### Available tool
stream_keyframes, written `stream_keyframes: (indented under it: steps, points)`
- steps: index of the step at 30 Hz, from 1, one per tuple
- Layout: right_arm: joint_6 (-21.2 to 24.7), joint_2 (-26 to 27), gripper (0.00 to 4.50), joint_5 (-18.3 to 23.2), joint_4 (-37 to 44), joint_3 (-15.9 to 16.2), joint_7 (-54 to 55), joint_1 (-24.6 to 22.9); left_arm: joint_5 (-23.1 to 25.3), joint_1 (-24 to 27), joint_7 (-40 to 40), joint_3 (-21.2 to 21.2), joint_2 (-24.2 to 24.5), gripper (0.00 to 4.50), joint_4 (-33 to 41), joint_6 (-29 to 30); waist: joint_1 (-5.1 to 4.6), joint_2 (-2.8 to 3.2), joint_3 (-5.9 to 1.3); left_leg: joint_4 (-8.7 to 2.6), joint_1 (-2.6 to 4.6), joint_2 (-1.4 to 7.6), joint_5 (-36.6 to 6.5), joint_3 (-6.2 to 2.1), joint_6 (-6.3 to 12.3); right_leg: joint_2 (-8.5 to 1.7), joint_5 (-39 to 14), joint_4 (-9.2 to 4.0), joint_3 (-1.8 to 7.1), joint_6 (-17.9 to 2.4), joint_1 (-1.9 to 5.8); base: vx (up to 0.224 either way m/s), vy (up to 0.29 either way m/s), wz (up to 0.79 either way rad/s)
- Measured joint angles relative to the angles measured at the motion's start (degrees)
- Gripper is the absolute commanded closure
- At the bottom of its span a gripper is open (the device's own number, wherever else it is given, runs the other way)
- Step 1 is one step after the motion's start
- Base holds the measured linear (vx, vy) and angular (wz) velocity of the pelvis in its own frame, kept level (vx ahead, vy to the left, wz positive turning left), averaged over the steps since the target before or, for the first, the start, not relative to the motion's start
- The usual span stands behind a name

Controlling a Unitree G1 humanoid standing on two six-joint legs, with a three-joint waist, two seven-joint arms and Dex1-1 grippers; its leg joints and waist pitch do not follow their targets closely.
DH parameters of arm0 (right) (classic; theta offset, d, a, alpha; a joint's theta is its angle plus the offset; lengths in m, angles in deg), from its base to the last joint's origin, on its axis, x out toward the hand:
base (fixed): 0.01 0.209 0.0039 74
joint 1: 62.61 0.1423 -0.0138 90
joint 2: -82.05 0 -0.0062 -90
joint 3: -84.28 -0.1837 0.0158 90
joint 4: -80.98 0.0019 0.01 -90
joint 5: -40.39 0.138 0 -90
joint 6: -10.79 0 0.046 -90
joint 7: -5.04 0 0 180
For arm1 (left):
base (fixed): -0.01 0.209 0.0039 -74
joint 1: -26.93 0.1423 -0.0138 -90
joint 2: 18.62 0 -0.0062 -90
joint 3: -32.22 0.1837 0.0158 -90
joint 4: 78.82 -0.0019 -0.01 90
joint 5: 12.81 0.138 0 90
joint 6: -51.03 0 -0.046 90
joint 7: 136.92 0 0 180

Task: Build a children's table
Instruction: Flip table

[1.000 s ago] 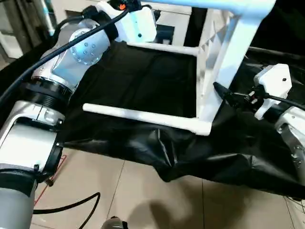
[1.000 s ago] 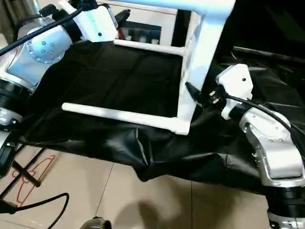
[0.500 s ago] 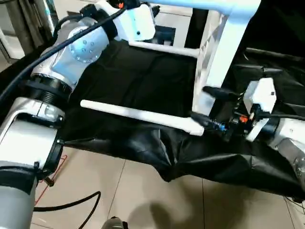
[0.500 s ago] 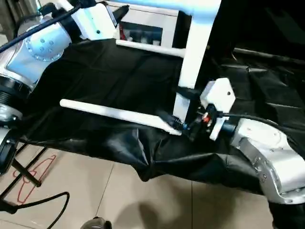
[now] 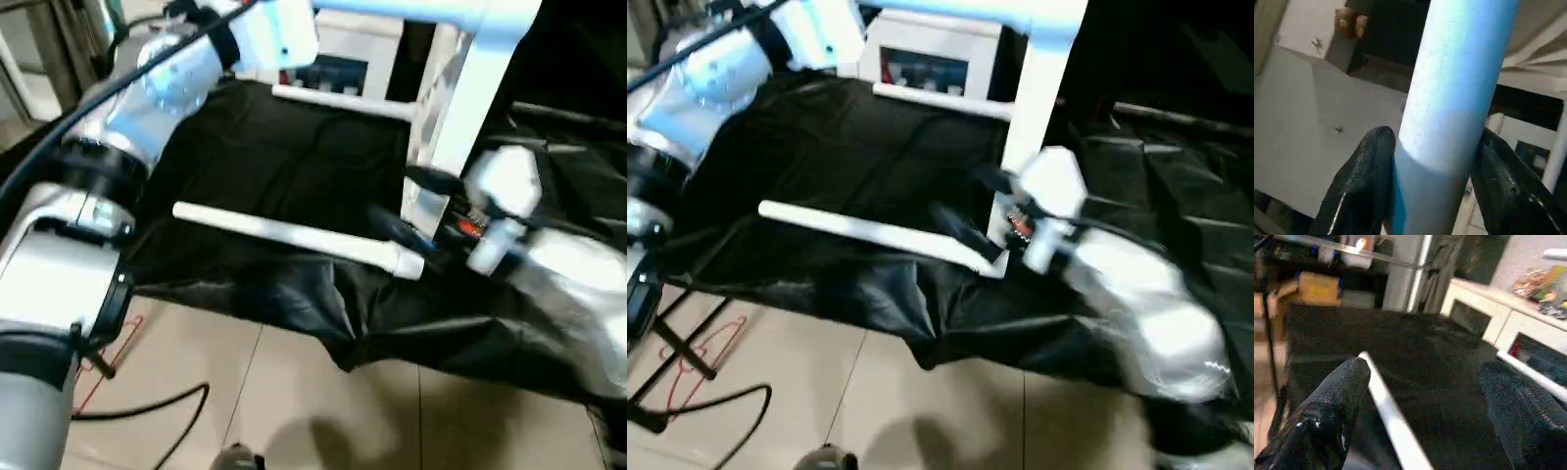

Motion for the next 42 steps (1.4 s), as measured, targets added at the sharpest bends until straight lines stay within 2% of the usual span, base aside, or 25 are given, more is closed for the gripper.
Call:
stream_keyframes:
  steps: [2, 6, 14, 17, 21, 24, 26, 30, 34, 38, 42]
  points:
    - [-1.0, 1.3, 0.56, -0.6, -0.8, 1.6, 0.2, 0.0, -1.1, -0.9, 2.1, -0.4, -0.8, 2.32, -0.7, 1.7, 0.13, 0.00, 0.00, 0.00, 0.00, -0.02, 0.0, 0.00, 0.00, -0.02, 0.0, -0.01, 0.00, 0.0, 0.02, 0.000, 0.000, 0.00]
    - [-2.1, 2.5, 0.56, -1.8, -2.2, 2.0, 0.4, -0.2, -3.3, -1.7, 6.7, -1.7, -1.8, 2.36, -1.4, 5.7, 0.18, 0.07, -0.04, -0.01, 0.00, -0.04, 0.0, 0.01, 0.00, -0.06, 0.0, -0.01, 0.01, 0.0, 0.02, 0.000, 0.000, 0.00]
    - [-4.2, 2.9, 0.56, -2.2, -4.0, 1.3, 0.8, -0.3, -4.4, -3.2, 10.3, -2.9, -3.6, 2.36, -2.0, 12.0, 0.61, 0.88, -0.25, -0.08, 0.00, -0.08, 0.0, 0.03, 0.00, -0.11, 0.0, 0.00, 0.01, 0.0, 0.04, 0.000, 0.000, 0.00]
    - [-4.6, 2.9, 0.56, -2.2, -4.3, 0.2, 0.7, -0.3, -4.7, -3.5, 10.7, -3.6, -4.5, 2.36, -2.0, 14.8, 0.75, 1.44, -0.46, -0.08, 0.00, -0.17, 0.0, 0.10, 0.01, -0.24, 0.0, -0.01, 0.02, 0.0, 0.04, 0.000, 0.000, 0.00]
    - [-4.7, 1.6, 0.56, -2.1, -4.6, -0.9, -0.3, -1.7, -5.8, -4.4, 10.7, -6.1, -6.0, 2.35, -2.1, 18.8, 1.08, 2.14, -0.53, -0.10, -0.02, -0.26, 0.0, 0.17, 0.03, -0.39, -0.1, -0.01, 0.01, 0.1, 0.02, 0.000, 0.000, 0.00]
    - [-4.5, 0.7, 0.56, -1.6, -4.6, -0.9, -1.8, -3.7, -9.1, -5.3, 9.7, -9.4, -6.6, 2.35, -2.7, 20.7, 1.34, 2.46, -0.61, -0.10, -0.04, -0.31, 0.0, 0.18, 0.08, -0.45, -0.2, -0.02, 0.00, 0.2, 0.02, 0.000, 0.000, 0.00]
    - [-3.8, 0.7, 0.39, -1.7, -4.8, -0.7, -1.9, -5.3, -12.1, -5.4, 8.6, -12.7, -7.0, 2.35, -2.7, 22.1, 1.46, 2.64, -0.69, -0.16, -0.05, -0.39, -0.1, 0.19, 0.13, -0.52, -0.3, -0.02, -0.02, 0.3, 0.02, 0.000, 0.000, 0.00]
    - [-1.6, 1.3, 0.09, -2.9, -8.8, -0.8, 1.0, -6.2, -18.4, -5.4, 6.6, -18.3, -8.2, 2.35, -2.8, 24.3, 1.52, 2.54, -0.63, -0.16, -0.09, -0.39, -0.1, 0.18, 0.14, -0.53, -0.3, -0.03, -0.09, 0.3, 0.01, 0.000, 0.000, 0.00]
    - [-0.6, 2.6, 0.00, -5.0, -13.7, -2.2, 6.0, -6.3, -22.8, -3.4, 5.9, -22.2, -9.2, 2.35, -2.6, 25.9, 1.44, 1.57, -0.12, -0.05, -0.30, -0.36, 0.0, 0.14, 0.19, -0.56, -0.3, -0.09, -0.19, 0.2, 0.01, 0.000, 0.000, 0.00]
    - [-1.4, 4.7, 0.00, -5.4, -17.1, -5.7, 10.1, -5.5, -24.0, -2.7, 5.8, -22.9, -9.0, 2.39, -1.5, 27.1, 1.20, 1.00, 0.19, 0.02, -0.45, -0.42, -0.1, 0.17, 0.33, -0.65, -0.3, -0.22, -0.21, 0.2, -0.02, 0.000, 0.000, 0.00]
    - [-5.2, 6.6, 0.00, -5.4, -19.3, -8.1, 13.2, -3.2, -24.6, -1.4, 5.7, -23.1, -8.6, 2.41, 0.0, 27.9, 1.12, 0.93, 0.23, 0.01, -0.52, -0.41, -0.1, 0.19, 0.39, -0.67, -0.3, -0.29, -0.28, 0.2, -0.03, 0.000, 0.000, 0.00]
